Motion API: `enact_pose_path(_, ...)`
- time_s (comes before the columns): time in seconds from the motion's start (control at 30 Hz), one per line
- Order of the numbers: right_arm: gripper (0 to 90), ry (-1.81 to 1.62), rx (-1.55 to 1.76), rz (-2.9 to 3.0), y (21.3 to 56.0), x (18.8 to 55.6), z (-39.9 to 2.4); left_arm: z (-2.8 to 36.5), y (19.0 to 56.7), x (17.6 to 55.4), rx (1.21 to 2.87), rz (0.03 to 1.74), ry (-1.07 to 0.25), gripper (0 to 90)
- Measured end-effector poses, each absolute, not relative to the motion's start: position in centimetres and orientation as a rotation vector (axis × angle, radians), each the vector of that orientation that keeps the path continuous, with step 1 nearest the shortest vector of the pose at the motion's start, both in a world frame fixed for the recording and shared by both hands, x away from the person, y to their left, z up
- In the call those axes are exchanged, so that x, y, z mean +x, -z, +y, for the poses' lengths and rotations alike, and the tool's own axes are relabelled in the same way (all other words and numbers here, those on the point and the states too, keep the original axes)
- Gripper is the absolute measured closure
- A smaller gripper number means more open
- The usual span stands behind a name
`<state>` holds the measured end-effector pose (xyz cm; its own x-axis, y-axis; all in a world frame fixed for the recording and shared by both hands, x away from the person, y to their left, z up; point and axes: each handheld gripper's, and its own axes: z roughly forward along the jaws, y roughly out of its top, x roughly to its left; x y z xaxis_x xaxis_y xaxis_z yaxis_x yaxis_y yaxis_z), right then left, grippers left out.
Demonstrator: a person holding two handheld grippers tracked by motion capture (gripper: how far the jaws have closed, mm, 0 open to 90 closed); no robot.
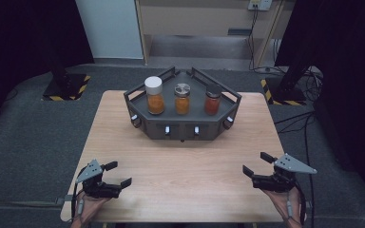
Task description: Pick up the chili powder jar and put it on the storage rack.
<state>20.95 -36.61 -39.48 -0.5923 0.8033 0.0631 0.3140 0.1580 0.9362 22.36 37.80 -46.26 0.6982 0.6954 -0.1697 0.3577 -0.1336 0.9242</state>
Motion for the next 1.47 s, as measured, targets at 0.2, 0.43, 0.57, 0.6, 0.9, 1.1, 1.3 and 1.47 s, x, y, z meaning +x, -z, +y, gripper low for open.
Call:
enact_pose_path(0.2, 11.8, -1.412, 1.081, 1.989, 40.8, 20.7, -36.6, 37.8, 46.2, 22.4, 1.745, 0.843, -0.362, 3.6)
enact_pose_path(0.43, 11.7, -1.4, 1.099, 1.989, 42.0, 20.4, -36.8, 37.8, 46.2, 22.3, 1.744, 0.84, -0.365, 3.6)
enact_pose_path(0.57, 11.7, -1.382, 1.084, 1.992, 42.3, 20.3, -36.7, 37.8, 46.3, 22.3, 1.742, 0.837, -0.366, 3.7)
enact_pose_path(0.6, 11.7, -1.387, 1.079, 1.989, 42.5, 20.3, -36.7, 37.8, 46.3, 22.4, 1.742, 0.836, -0.365, 3.7)
enact_pose_path(0.9, 11.8, -1.407, 1.084, 1.981, 42.9, 20.4, -37.2, 37.8, 46.3, 22.4, 1.744, 0.825, -0.361, 3.8)
enact_pose_path(1.1, 11.9, -1.41, 1.085, 1.997, 43.0, 20.6, -37.2, 37.8, 46.3, 22.4, 1.743, 0.823, -0.361, 3.8)
enact_pose_path(1.3, 11.8, -1.412, 1.092, 2.001, 43.0, 20.7, -37.2, 37.8, 46.3, 22.4, 1.744, 0.822, -0.361, 3.8)
enact_pose_path(1.47, 11.8, -1.408, 1.088, 2.004, 43.0, 20.7, -37.1, 37.8, 46.3, 22.4, 1.742, 0.822, -0.361, 3.8)
